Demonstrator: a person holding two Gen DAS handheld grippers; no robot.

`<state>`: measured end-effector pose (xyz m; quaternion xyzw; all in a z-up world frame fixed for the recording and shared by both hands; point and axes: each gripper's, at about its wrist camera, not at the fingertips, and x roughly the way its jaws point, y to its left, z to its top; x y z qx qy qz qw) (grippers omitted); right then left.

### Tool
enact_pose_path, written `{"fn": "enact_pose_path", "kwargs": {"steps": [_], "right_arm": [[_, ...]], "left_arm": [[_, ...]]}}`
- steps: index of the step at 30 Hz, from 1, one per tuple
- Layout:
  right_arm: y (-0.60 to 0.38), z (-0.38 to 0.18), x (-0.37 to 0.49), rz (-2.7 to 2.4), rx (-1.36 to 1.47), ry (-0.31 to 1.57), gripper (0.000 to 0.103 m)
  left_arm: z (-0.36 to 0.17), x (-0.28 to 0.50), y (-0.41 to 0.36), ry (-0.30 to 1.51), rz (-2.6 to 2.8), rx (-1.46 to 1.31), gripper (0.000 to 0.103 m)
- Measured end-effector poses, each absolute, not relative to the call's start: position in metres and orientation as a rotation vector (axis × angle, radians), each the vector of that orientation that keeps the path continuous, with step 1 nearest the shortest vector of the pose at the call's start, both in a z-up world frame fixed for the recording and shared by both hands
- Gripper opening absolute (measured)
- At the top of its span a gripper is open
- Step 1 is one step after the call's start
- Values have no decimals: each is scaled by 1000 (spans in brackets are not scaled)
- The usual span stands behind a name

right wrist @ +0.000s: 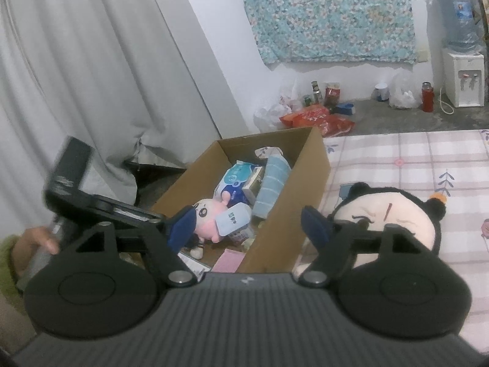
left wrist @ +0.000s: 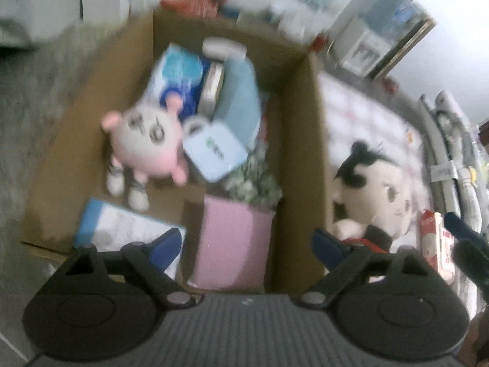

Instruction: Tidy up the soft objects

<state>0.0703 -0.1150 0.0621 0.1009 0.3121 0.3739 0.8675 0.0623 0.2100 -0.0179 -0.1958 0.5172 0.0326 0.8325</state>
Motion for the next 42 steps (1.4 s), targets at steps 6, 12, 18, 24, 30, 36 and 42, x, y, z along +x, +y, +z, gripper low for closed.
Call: {"fn": "enact_pose_path", "kwargs": {"steps": [6, 12, 18, 24, 30, 36, 42], "right_arm": [[-104, 67, 46, 747, 157, 646, 98], [-80, 64, 19, 689, 74, 651, 102], [-52, 61, -4, 643, -33, 654, 102], [-35, 62, -25, 563, -143, 600, 102], [-40, 62, -28, 555, -69, 628, 102], [-47, 52, -20, 553, 85, 745, 102], [-40, 38, -18, 537, 129, 816, 102]], "left_arm": [[27, 6, 199, 857, 140, -290, 103], [46, -33, 193, 738, 219, -189, 103], [46, -58, 194, 704, 268, -179, 103], [38, -70, 199, 706, 279, -194, 103], [29, -77, 198, 723, 306, -180, 103], [21, -80, 196, 745, 289, -142, 103], [14, -80, 193, 779, 306, -115, 103]]}}
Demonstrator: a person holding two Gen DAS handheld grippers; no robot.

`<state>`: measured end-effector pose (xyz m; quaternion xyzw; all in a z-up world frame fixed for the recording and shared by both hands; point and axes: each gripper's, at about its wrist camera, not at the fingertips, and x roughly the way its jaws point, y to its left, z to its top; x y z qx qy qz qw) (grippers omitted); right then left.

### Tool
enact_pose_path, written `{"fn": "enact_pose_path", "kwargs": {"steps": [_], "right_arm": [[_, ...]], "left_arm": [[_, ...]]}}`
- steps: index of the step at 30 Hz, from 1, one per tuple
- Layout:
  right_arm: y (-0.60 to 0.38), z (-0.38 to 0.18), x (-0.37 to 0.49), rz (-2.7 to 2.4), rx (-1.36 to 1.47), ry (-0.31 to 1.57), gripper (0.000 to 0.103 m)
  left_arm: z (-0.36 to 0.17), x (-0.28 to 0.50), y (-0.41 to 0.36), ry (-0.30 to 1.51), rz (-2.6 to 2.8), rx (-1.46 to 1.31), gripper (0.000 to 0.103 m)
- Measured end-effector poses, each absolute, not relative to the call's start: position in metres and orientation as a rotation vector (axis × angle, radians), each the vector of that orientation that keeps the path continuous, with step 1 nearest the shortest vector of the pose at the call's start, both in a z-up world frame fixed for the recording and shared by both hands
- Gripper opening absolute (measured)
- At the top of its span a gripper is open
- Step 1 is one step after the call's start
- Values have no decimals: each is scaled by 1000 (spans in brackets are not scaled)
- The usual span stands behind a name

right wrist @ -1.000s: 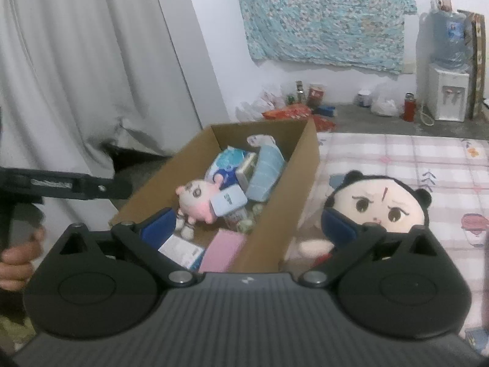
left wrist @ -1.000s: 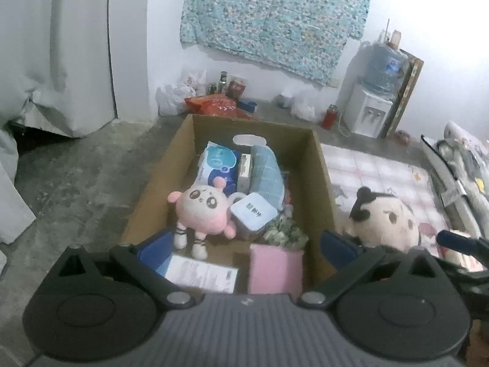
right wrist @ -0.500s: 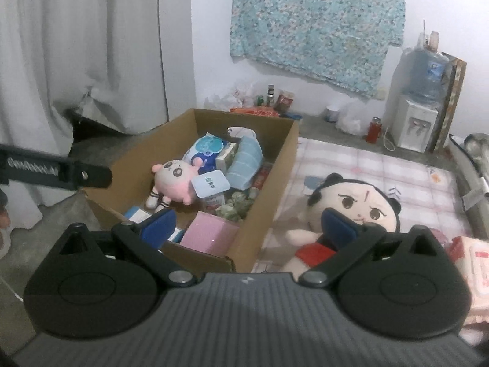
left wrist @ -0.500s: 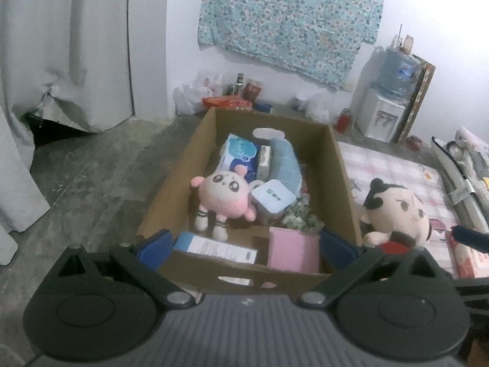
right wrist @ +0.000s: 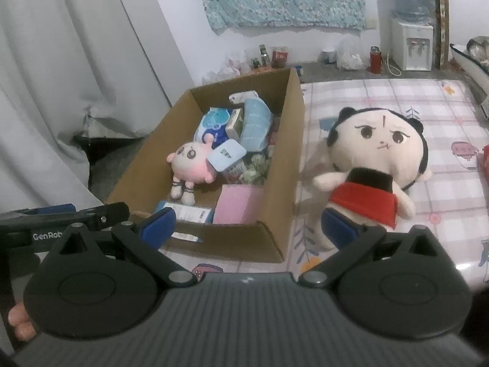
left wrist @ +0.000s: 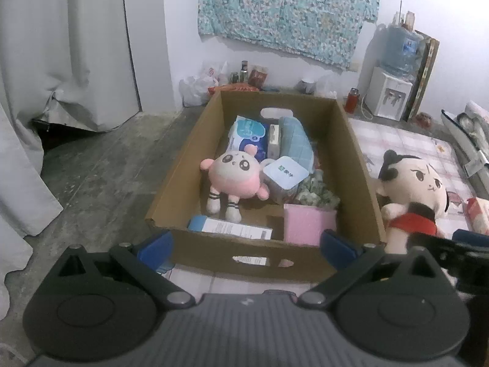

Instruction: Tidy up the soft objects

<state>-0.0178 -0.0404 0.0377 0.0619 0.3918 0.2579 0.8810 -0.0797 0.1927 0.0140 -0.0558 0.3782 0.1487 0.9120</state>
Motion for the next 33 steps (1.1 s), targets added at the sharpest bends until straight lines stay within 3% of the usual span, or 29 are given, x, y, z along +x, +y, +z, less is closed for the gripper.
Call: {"fn": "enact_pose_path", "kwargs": {"steps": [33], "right_arm": [[-14, 18, -5, 509, 28, 876, 102]], "left_arm": [[2, -71, 195, 859, 326, -63, 103]]}}
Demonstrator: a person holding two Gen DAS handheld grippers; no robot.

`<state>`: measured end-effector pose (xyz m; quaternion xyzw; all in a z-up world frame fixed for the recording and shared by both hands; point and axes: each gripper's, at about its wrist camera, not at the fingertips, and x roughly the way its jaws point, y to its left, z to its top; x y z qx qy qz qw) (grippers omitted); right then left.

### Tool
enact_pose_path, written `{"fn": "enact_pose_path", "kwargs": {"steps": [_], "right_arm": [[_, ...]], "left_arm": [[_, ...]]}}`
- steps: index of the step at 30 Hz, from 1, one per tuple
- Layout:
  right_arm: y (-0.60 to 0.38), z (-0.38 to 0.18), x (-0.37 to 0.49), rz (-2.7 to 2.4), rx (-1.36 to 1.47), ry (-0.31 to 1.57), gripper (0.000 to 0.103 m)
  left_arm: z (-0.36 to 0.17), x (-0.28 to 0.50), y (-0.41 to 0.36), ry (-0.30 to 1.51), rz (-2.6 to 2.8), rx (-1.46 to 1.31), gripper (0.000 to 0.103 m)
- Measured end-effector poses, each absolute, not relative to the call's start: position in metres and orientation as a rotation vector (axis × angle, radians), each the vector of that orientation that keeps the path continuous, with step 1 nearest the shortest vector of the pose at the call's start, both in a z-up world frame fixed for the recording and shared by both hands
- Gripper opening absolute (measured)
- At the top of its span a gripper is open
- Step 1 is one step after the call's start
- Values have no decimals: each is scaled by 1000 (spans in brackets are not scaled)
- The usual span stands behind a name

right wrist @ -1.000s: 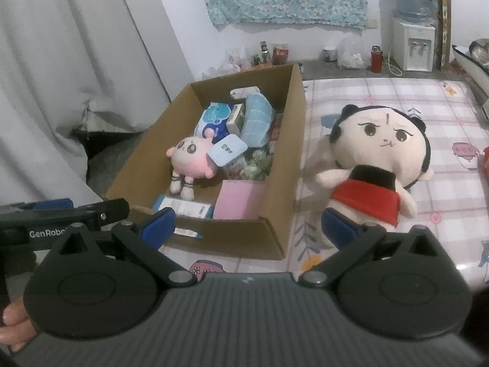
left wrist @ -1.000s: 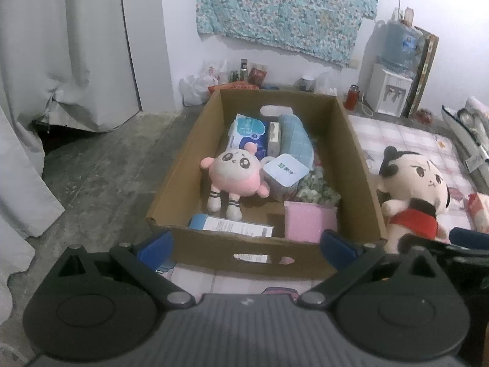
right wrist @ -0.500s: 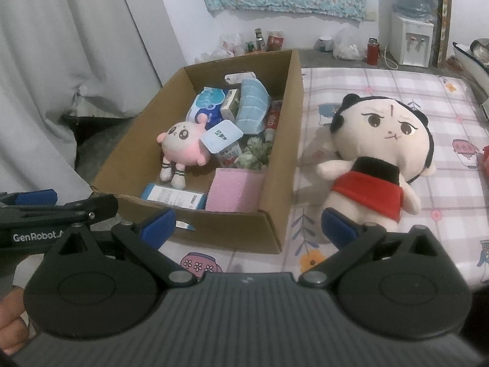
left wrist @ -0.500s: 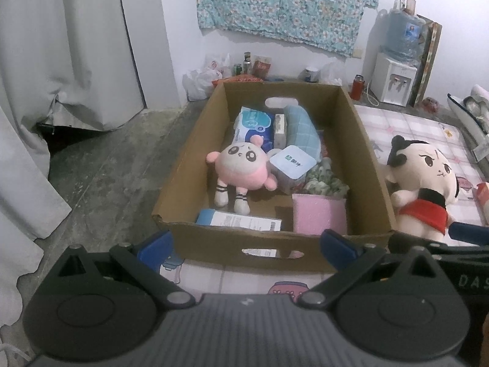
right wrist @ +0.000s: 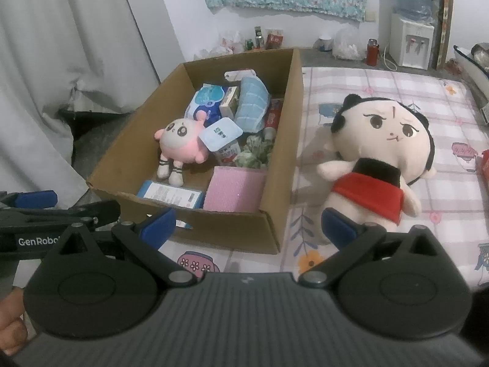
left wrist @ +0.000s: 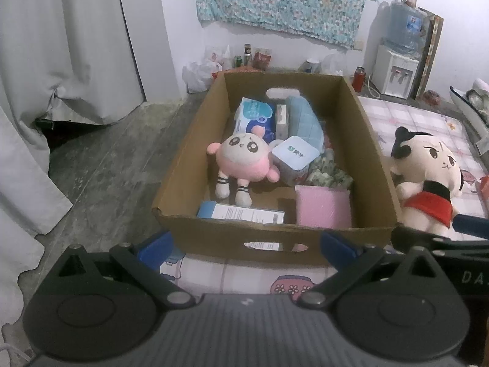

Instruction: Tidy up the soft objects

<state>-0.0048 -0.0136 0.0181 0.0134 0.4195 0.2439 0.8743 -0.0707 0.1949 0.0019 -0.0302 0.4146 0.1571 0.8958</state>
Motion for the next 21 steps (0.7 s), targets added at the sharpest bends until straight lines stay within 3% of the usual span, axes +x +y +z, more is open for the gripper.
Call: {"fn": "enact_pose_path", "kwargs": {"steps": [21], "right_arm": [[-3, 9, -1, 509, 5, 913, 102]], "left_arm": [[-9, -65, 205, 905, 331, -82, 103]]}}
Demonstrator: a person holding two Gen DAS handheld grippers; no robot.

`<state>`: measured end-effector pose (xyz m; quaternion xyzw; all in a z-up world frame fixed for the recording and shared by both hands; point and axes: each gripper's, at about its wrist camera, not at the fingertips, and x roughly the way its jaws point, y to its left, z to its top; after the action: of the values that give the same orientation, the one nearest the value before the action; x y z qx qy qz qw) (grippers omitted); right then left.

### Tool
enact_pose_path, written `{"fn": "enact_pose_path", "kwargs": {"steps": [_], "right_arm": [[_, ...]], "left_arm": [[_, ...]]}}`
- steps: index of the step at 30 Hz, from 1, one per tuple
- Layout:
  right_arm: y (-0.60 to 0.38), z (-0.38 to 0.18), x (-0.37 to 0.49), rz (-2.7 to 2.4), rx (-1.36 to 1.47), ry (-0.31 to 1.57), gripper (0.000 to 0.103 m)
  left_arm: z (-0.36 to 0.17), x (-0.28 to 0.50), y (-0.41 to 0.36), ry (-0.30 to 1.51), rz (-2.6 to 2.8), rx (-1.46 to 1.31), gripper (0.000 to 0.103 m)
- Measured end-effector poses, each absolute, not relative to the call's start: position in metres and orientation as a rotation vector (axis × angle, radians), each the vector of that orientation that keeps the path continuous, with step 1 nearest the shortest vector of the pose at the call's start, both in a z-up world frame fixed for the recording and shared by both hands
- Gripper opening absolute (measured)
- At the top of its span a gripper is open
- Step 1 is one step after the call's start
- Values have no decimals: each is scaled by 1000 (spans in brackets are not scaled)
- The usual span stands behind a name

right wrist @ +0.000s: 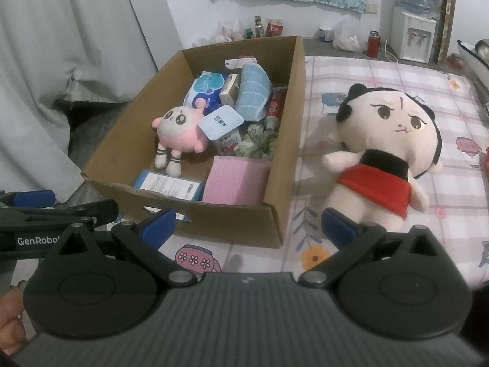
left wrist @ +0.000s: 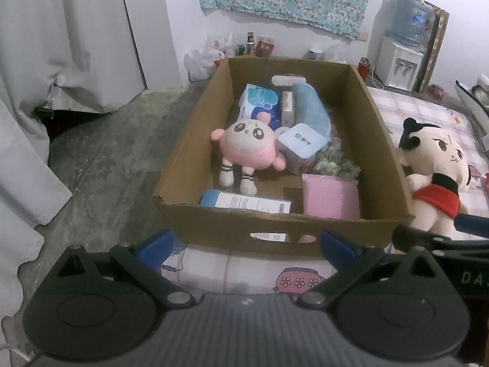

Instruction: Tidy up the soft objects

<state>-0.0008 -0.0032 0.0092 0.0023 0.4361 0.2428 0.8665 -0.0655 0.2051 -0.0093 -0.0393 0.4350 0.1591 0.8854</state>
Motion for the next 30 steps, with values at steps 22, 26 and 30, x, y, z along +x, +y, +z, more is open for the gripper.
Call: {"fn": "enact_pose_path", "kwargs": {"steps": [22, 26, 30], "right_arm": [[-2, 9, 0, 499, 7, 914, 102], [-2, 9, 1, 501, 5, 914, 102], [-1, 10, 1, 499, 4, 918, 102]], "left_arm": [[-8, -66, 207, 903, 333, -83, 102], [-8, -66, 207, 905, 333, -84, 102], [-8, -67, 206, 912, 337, -88, 102]]}}
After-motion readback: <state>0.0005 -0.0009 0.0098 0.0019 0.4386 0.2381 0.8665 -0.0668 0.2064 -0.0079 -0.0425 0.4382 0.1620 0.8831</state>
